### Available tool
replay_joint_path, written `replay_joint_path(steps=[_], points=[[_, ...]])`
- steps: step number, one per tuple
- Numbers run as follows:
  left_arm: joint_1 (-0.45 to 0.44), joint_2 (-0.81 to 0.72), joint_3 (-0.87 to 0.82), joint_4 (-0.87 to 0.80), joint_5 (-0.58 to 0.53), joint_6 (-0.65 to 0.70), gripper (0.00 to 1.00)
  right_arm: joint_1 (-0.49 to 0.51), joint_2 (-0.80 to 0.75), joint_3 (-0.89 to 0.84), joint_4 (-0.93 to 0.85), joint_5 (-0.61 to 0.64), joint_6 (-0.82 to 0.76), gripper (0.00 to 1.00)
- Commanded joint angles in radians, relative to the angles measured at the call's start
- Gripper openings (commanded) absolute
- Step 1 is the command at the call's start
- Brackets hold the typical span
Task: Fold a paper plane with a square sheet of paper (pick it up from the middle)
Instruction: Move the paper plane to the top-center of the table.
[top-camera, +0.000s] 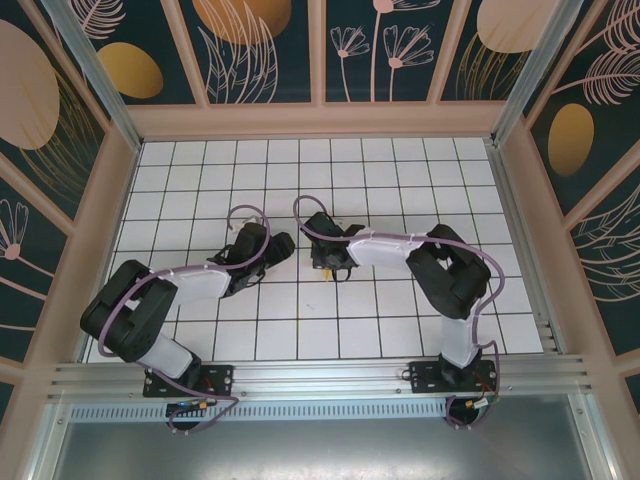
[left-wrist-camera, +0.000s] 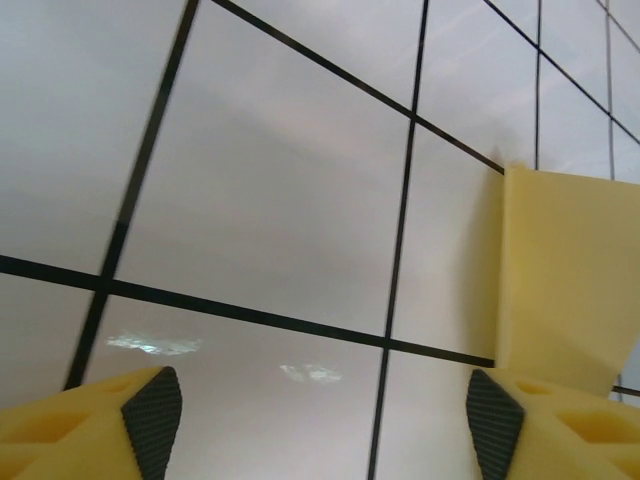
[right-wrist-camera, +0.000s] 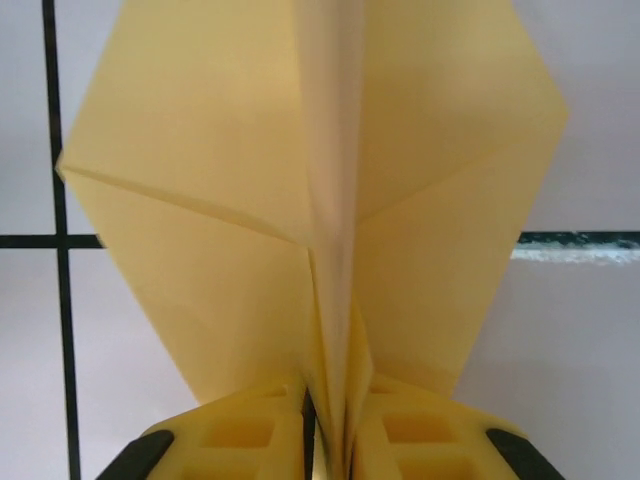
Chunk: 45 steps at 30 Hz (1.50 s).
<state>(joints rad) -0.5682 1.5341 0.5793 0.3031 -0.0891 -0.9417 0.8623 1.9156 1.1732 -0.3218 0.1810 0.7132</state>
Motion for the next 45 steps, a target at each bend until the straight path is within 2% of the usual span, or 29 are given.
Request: replay_joint_path(steps=[1, 12, 15, 18, 22, 34, 45], points=[[0.006, -0.034, 0.021, -0.074, -0.081, 0.03, 0.83, 0.009, 0.031, 0.044, -0.035, 0.039, -0.002, 0.21], [0.007, -0.09, 0.022, -0.136, -0.186, 0.074, 0.99, 0.0, 0.063, 0.083, -0.039, 0.079, 0.02, 0.23], [0.007, -0.105, 0.022, -0.15, -0.209, 0.09, 0.98, -0.004, 0.067, 0.088, -0.033, 0.09, 0.018, 0.22], [0.007, -0.116, 0.023, -0.163, -0.233, 0.103, 0.98, -0.014, 0.067, 0.095, -0.028, 0.101, 0.009, 0.12], [0.007, -0.129, 0.022, -0.173, -0.254, 0.111, 0.99, -0.037, 0.069, 0.118, -0.018, 0.114, -0.035, 0.08], [0.008, -0.148, 0.021, -0.198, -0.269, 0.113, 0.99, -0.177, 0.223, 0.333, 0.014, 0.054, -0.226, 0.09], [0.008, -0.152, 0.029, -0.209, -0.267, 0.115, 0.98, -0.224, 0.298, 0.419, -0.008, 0.022, -0.241, 0.11]])
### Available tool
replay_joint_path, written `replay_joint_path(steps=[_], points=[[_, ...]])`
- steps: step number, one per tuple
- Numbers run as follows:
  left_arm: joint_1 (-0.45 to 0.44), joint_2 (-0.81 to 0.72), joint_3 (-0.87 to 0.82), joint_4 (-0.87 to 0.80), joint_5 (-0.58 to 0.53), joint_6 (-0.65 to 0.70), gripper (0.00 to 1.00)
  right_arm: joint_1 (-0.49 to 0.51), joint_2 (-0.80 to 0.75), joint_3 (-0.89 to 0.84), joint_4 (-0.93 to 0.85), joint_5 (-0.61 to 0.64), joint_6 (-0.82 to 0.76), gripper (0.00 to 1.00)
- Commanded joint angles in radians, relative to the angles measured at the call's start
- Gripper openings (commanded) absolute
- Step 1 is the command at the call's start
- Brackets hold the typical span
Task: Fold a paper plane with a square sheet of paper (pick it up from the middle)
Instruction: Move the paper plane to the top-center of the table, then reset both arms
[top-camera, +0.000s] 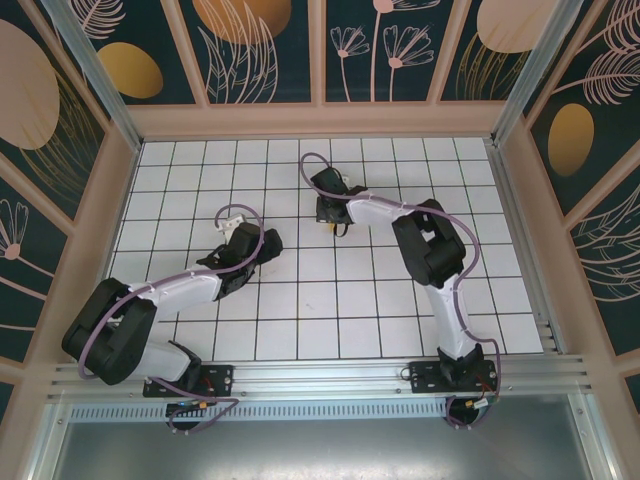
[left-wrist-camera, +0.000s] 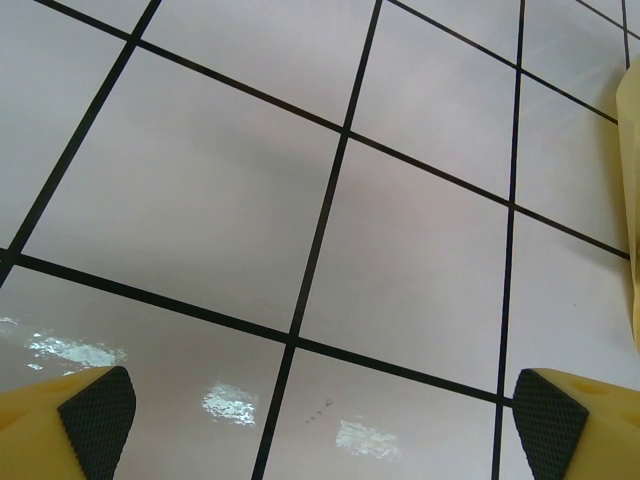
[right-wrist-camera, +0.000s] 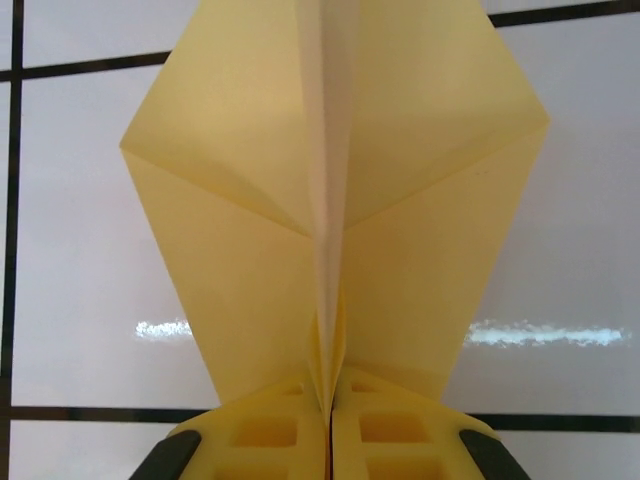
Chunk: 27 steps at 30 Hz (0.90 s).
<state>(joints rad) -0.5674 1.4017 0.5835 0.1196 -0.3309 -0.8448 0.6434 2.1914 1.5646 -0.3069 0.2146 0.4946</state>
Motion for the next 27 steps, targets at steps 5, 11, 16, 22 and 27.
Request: replay_joint_path(steps=[5, 11, 16, 22, 27], points=[[0.008, -0.04, 0.055, -0.063, -0.053, 0.04, 0.99, -0.005, -0.015, 0.05, -0.059, -0.014, -0.006, 0.28], [0.011, -0.096, 0.124, -0.125, -0.141, 0.117, 0.99, -0.002, -0.192, 0.047, -0.08, -0.01, 0.001, 0.51], [0.024, -0.15, 0.154, -0.122, -0.231, 0.223, 0.99, -0.018, -0.37, -0.048, -0.068, 0.118, -0.001, 0.67], [0.047, -0.215, 0.126, -0.029, -0.407, 0.383, 0.99, -0.138, -0.609, -0.303, 0.043, 0.277, -0.02, 0.8], [0.153, -0.298, 0.017, 0.097, -0.392, 0.453, 0.98, -0.318, -0.763, -0.528, 0.159, 0.315, -0.047, 0.99]])
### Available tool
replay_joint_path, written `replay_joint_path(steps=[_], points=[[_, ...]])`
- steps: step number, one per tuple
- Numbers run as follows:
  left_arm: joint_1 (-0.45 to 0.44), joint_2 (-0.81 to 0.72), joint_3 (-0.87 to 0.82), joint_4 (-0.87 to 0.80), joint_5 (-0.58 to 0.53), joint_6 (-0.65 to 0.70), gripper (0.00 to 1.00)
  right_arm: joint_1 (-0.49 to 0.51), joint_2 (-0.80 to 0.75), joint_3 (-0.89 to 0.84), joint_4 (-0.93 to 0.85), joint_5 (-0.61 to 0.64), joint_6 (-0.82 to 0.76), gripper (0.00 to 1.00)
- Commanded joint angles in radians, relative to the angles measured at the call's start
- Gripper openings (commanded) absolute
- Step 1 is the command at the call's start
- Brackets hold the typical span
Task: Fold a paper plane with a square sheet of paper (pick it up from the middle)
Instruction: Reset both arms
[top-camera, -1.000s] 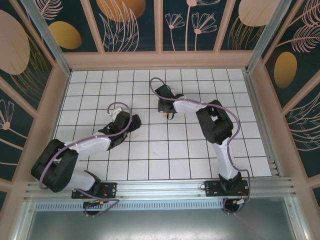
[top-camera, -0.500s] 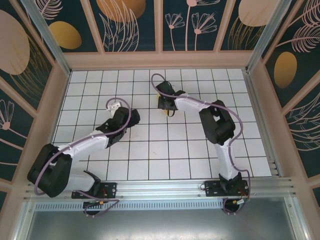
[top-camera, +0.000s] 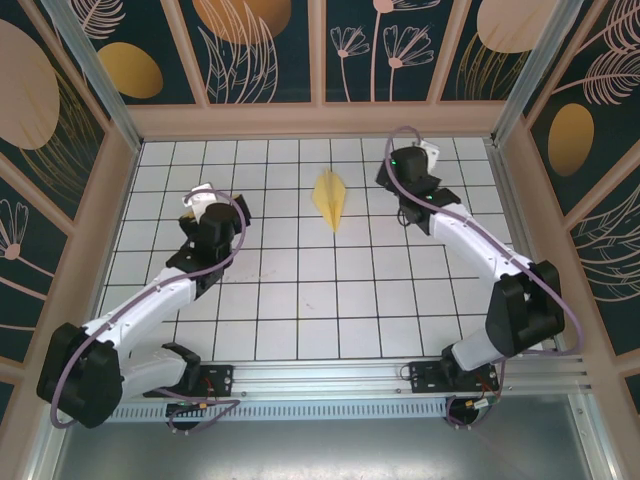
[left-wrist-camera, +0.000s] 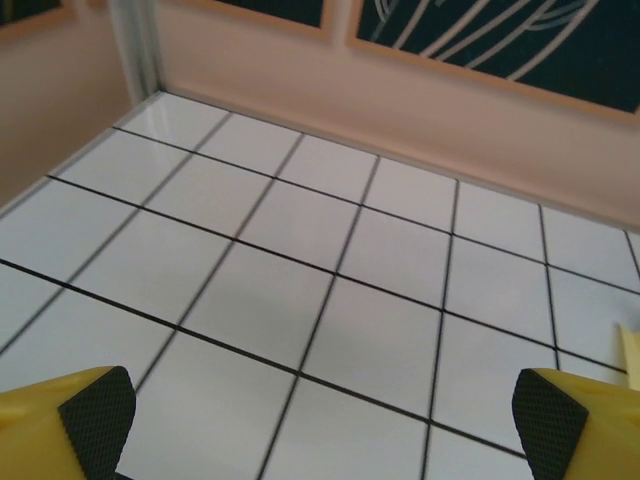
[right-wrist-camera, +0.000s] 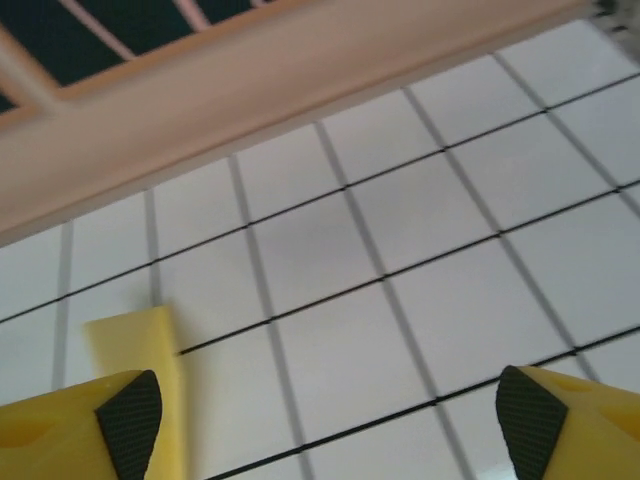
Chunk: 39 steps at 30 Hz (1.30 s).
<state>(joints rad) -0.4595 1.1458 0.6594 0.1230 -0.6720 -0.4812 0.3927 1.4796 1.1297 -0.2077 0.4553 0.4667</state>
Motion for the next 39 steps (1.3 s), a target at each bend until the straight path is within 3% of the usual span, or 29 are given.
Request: replay_joint_path(steps=[1, 7, 12, 21, 27, 39], points=[[0.068, -0.06, -0.088, 0.124, -0.051, 0.103, 0.98, -0.103, -0.074, -0.136, 0.083, 0.089, -0.025, 0.99], [0.203, -0.132, -0.274, 0.338, -0.105, 0.117, 0.98, -0.279, -0.182, -0.42, 0.363, 0.109, -0.098, 0.99], [0.261, -0.085, -0.388, 0.569, -0.138, 0.226, 0.98, -0.383, -0.194, -0.548, 0.53, 0.028, -0.149, 0.99], [0.325, 0.106, -0.495, 0.965, 0.169, 0.416, 0.98, -0.401, -0.168, -0.745, 0.928, -0.12, -0.327, 0.99], [0.375, 0.171, -0.5, 1.096, 0.373, 0.423, 0.99, -0.414, -0.116, -0.841, 1.186, -0.249, -0.368, 0.99], [0.421, 0.389, -0.465, 1.266, 0.457, 0.408, 0.98, -0.425, 0.016, -0.864, 1.362, -0.357, -0.408, 0.99]])
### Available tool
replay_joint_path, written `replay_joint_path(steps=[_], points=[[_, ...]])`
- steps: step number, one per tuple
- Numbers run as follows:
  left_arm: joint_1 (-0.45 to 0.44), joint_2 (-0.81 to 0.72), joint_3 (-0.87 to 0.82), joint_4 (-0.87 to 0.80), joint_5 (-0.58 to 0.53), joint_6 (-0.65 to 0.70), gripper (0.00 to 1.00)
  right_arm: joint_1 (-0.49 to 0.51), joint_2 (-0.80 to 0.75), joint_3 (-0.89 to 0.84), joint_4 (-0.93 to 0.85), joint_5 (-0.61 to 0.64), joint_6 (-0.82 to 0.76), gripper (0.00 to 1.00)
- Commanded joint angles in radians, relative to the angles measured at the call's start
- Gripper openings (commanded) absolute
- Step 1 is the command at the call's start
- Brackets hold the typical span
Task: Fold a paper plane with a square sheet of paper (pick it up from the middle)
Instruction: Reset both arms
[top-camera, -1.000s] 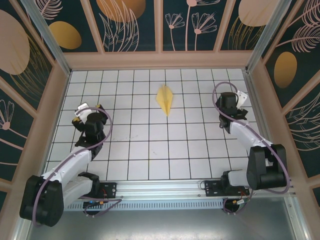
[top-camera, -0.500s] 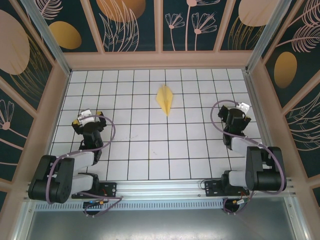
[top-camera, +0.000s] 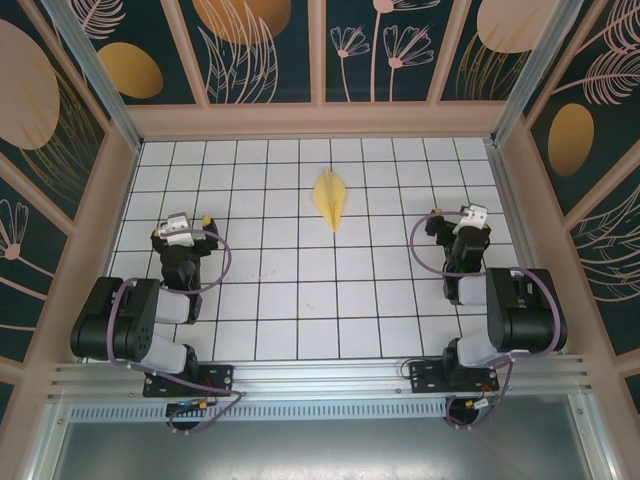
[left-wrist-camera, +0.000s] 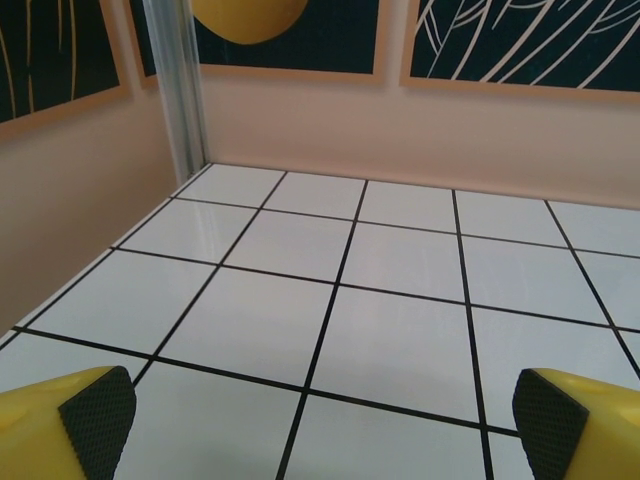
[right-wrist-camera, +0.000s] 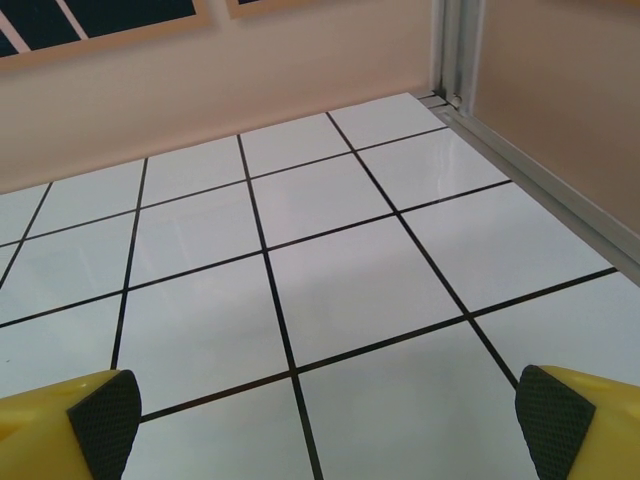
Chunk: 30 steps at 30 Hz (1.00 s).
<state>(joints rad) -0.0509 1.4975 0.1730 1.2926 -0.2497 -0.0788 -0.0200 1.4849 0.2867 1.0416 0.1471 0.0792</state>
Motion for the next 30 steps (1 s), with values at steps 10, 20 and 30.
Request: replay_joint_path(steps=[10, 20, 30], points=[[0.02, 0.045, 0.031, 0.087, -0.013, -0.016, 0.99, -0.011, 0.055, -0.06, 0.214, -0.113, -0.05, 0.99], [0.02, 0.046, 0.03, 0.091, 0.007, -0.005, 0.98, -0.011, 0.055, -0.058, 0.213, -0.114, -0.05, 0.99], [0.02, 0.048, 0.039, 0.076, 0.012, -0.006, 0.99, -0.012, 0.056, -0.059, 0.213, -0.114, -0.048, 0.99]])
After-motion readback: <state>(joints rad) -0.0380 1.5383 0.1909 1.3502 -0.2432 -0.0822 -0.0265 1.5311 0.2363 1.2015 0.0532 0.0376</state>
